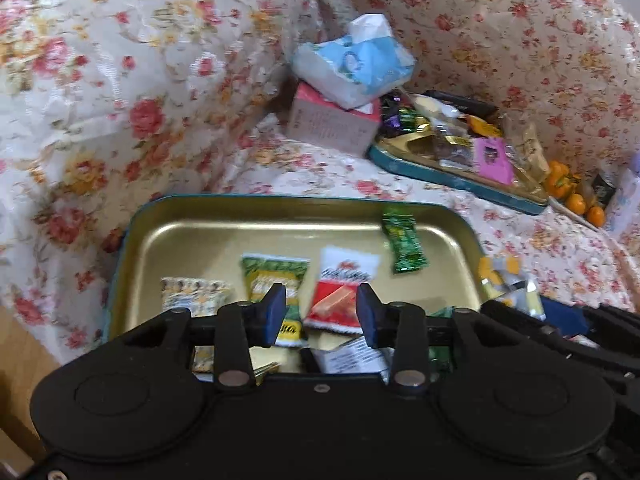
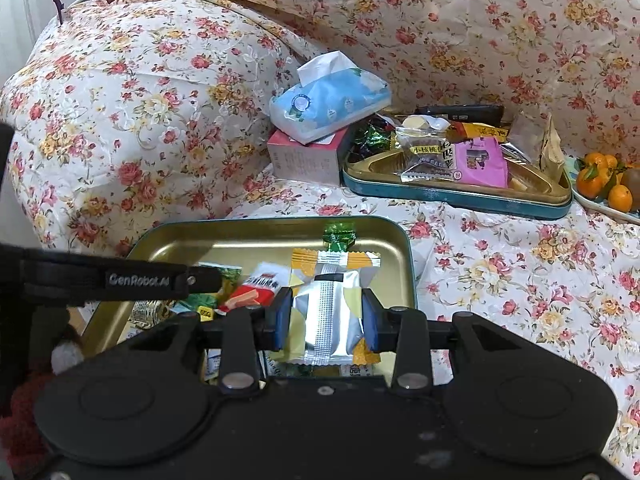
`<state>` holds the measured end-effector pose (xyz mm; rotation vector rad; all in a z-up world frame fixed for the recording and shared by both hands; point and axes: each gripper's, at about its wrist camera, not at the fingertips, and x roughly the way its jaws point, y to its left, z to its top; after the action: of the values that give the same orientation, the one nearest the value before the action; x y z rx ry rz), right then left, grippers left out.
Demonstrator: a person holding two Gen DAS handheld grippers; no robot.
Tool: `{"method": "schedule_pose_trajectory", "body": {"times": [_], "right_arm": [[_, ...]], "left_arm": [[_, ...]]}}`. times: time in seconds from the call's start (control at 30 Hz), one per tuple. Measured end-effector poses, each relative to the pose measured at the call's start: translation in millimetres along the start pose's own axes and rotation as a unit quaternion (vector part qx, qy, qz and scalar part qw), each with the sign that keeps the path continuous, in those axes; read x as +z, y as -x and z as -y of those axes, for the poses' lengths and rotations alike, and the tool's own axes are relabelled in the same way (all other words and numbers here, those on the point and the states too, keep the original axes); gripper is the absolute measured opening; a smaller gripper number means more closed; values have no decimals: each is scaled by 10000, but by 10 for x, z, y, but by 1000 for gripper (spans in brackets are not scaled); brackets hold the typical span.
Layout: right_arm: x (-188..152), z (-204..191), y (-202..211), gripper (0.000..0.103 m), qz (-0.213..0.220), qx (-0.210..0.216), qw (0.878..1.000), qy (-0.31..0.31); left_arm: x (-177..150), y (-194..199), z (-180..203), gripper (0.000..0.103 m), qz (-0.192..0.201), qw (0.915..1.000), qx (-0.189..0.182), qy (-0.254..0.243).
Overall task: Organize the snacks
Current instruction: 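Open the left tool to drop the red packet while the right tool releases the foil packet into the tray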
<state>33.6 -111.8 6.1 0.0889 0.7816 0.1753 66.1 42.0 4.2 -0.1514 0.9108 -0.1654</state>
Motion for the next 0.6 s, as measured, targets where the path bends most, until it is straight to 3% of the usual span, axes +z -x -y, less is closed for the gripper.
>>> {"method": "schedule_pose_trajectory", "body": {"times": [0.13, 0.6], "right_arm": [[33, -18, -28, 38, 49, -56, 10000, 33], [232, -154, -366, 38, 183, -297, 9979, 543]], "left_arm": [[-14, 23, -19, 47, 16, 9992, 395, 34], [-1, 44, -57, 47, -223, 9965, 777, 200]]}}
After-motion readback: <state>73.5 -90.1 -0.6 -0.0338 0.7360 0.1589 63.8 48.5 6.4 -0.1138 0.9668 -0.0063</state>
